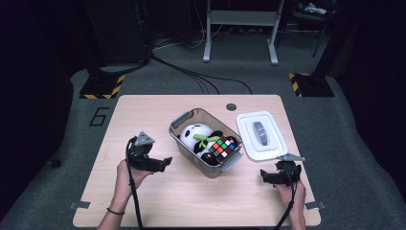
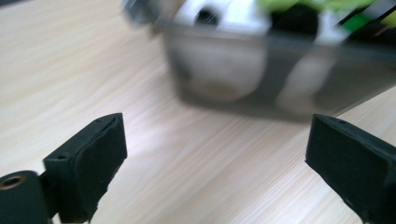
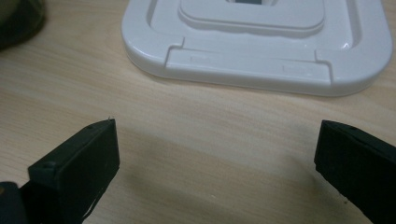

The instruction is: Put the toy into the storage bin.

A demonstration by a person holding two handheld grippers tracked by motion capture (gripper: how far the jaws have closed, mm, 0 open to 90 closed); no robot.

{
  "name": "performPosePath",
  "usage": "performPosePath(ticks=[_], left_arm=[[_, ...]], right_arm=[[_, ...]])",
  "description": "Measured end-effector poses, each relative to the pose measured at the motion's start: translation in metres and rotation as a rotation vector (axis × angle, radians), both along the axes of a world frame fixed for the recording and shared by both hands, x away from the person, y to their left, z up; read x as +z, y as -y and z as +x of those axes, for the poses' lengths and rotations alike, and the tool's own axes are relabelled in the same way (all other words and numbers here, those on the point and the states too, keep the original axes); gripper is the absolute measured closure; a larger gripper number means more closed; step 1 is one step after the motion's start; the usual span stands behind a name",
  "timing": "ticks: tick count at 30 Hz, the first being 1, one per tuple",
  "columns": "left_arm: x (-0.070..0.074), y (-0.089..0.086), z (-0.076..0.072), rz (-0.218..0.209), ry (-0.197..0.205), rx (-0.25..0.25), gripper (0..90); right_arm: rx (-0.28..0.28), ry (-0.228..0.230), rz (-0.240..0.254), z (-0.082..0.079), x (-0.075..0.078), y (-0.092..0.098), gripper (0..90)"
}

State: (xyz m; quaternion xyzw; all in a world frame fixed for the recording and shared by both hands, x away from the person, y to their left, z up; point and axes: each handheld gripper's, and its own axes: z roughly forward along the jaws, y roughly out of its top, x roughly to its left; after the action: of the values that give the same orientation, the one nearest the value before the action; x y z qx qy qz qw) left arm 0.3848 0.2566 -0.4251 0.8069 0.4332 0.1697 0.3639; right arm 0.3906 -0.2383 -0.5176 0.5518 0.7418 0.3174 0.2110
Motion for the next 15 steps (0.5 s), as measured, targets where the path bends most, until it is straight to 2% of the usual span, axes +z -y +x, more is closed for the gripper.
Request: performPosePath(ticks=[2,3,6,8,10,12,15], left_arm=[[-0.016,-0.009,-0.004,-0.004,-0.021,0.045,1.7],[-0.024,-0.014,-0.007,0.012,-0.034,0.065,1.2],[-0.051,-0.027,-0.011,0.02,-0.072,0.12,0.2],[-0.067,-0.034,-0.013,0.012,-0.089,0.154,0.2],[-0.078,-0.039,-0.015,0.039,-0.094,0.188,0.2],[-0.086,-0.044,-0.016,0.043,-0.087,0.211,0.1],[-0.095,-0.047,-0.014,0.035,-0.096,0.219,0.1]], right_arm=[[0.009,0.013,0.009,0.002,0.005,0.0,0.0],[0.014,0.014,0.012,0.003,0.007,0.0,0.0],[0.024,0.018,0.011,0.007,0.012,-0.001,0.0],[0.028,0.022,0.025,0.01,0.015,-0.001,0.0],[0.034,0.019,0.02,0.013,0.017,-0.001,0.0],[0.04,0.019,0.02,0.015,0.019,-0.002,0.0],[0.048,0.02,0.006,0.017,0.022,-0.004,0.0]])
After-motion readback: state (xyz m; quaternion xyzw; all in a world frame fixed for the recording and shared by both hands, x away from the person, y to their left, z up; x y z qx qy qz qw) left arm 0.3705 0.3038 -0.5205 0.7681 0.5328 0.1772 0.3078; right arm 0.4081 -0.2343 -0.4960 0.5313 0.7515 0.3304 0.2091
